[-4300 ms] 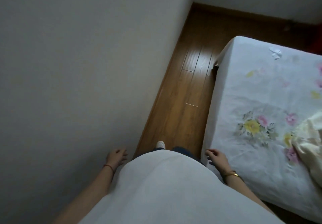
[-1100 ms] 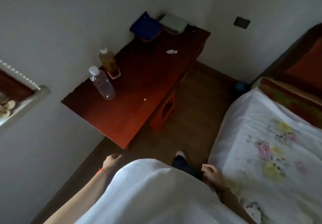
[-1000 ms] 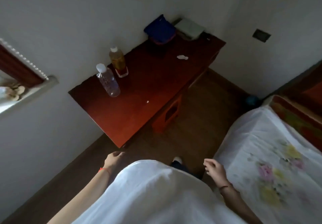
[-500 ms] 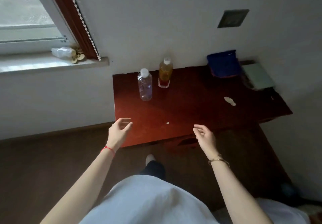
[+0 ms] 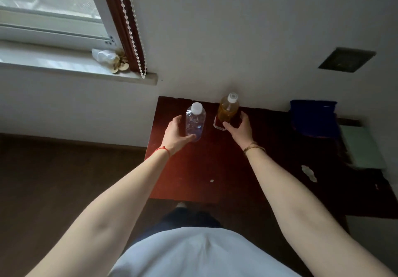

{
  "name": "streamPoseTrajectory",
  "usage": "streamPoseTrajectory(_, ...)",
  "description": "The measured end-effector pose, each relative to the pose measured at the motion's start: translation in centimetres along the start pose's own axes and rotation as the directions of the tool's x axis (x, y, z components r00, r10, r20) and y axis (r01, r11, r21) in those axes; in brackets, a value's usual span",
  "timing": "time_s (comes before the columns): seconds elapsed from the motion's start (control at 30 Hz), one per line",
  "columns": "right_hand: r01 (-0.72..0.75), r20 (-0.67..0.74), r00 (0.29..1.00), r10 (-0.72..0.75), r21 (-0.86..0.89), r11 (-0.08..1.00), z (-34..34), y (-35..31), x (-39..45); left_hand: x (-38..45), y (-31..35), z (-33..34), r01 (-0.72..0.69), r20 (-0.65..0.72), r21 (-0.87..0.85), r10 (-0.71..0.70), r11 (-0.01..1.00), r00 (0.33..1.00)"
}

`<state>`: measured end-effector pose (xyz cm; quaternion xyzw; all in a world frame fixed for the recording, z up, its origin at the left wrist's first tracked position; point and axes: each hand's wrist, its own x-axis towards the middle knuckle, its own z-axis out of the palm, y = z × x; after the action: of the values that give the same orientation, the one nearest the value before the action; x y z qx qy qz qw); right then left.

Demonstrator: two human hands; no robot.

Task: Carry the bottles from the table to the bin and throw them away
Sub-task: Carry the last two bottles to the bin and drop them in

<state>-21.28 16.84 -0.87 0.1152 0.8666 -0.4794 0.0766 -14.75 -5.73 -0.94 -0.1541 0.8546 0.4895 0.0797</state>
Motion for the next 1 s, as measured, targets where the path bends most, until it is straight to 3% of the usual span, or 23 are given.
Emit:
streamPoseTrajectory(0.13, 0.046, 0.04, 0.998, -0.047, 0.011, 0.999, 0.5, 0.5, 2.3, 0.9, -0.1, 1.3, -0.037, 0.034, -0.009, 0.037, 0.999, 0.999)
streamPoseTrajectory(0.33, 0.072, 0.069, 0.995, -0.074, 0.034, 0.997, 0.5, -0.3, 3.0, 0.3, 1.8, 2.3, -0.024, -0.043, -0.081, 0.021, 0.996, 0.999)
streamPoseTrajectory(0.5, 0.067, 0.125, 0.989, -0.08, 0.104, 0.992, -1.3, -0.7, -1.3, -3.7, 2.6, -0.7, 0.048, -0.077, -0.194, -0.064, 0.98, 0.995)
streamPoseTrajectory(0.73, -0.054, 0.348, 0.937, -0.022, 0.207, 0.977, -2.2, 0.7, -10.7, -12.9, -0.1, -3.4, 0.173, -0.078, -0.319, -0.207, 0.932, 0.975)
streamPoseTrajectory(0.83, -0.149, 0.439, 0.897, 0.059, 0.176, 0.973, -1.1, 2.6, -14.0, -17.4, -3.8, -3.5, 0.283, -0.065, -0.417, -0.339, 0.863, 0.938)
streamPoseTrajectory(1.0, -0.299, 0.616, 0.757, 0.217, 0.032, 0.954, 2.6, 3.4, -17.6, -24.9, -10.8, -4.7, 0.419, -0.051, -0.665, -0.597, 0.618, 0.801)
